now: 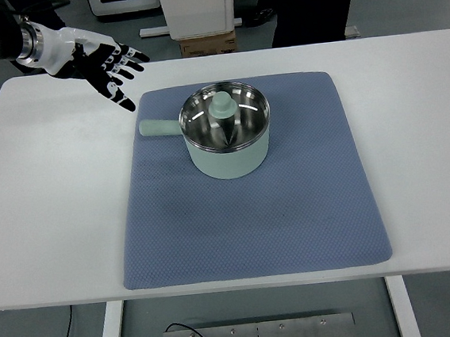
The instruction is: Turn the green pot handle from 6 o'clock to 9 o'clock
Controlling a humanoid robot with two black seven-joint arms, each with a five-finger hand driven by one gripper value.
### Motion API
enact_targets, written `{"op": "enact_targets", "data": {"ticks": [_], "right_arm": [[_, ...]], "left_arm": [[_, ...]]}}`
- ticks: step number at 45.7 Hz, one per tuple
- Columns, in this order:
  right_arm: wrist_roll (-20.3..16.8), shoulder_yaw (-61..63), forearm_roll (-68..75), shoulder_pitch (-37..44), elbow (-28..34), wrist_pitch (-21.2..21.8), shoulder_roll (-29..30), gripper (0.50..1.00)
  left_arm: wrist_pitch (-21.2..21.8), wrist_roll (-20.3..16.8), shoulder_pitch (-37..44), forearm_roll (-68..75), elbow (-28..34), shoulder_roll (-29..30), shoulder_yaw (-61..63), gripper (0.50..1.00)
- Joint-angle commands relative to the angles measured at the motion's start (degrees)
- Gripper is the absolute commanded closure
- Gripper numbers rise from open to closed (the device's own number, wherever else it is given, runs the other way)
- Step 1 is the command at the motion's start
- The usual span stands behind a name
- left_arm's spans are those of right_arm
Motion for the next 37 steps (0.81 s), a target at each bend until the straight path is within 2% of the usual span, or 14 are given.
{"op": "enact_targets", "data": {"ticks": [1, 11, 16, 22, 27, 33, 34, 37], "right_arm": [[0.0, 0.0, 0.0, 0.0, 0.0, 0.0, 0.0, 0.500], [0.0, 0.0, 0.0, 0.0, 0.0, 0.0, 0.0, 0.500], [0.0, 0.0, 0.0, 0.0, 0.0, 0.0, 0.0, 0.500], [0.0, 0.0, 0.0, 0.0, 0.0, 0.0, 0.0, 0.500], [0.0, 0.0, 0.0, 0.0, 0.0, 0.0, 0.0, 0.500], [0.0, 0.0, 0.0, 0.0, 0.0, 0.0, 0.0, 0.500], [0.0, 0.0, 0.0, 0.0, 0.0, 0.0, 0.0, 0.500], [0.0, 0.0, 0.0, 0.0, 0.0, 0.0, 0.0, 0.500]], "left_arm": [[0.0, 0.0, 1.6, -5.5, 1.5, -0.4, -2.9, 0.500], [0.0, 0.0, 6.8, -21.4, 9.6, -3.3, -11.6, 0.500], [5.2, 0.0, 11.9, -26.9, 16.6, -6.9, -19.2, 0.500], [7.5, 0.0, 16.9, -28.9, 24.5, -10.5, -32.5, 0.500], [9.0, -0.2, 20.6, -28.9, 25.9, -11.0, -42.6, 0.500], [9.1, -3.1, 25.3, -28.9, 26.0, -10.7, -49.6, 0.500], [9.0, -4.7, 27.9, -29.0, 26.0, -10.6, -52.4, 0.500], [9.0, -5.9, 31.2, -29.7, 26.0, -10.6, -55.4, 0.500]]}}
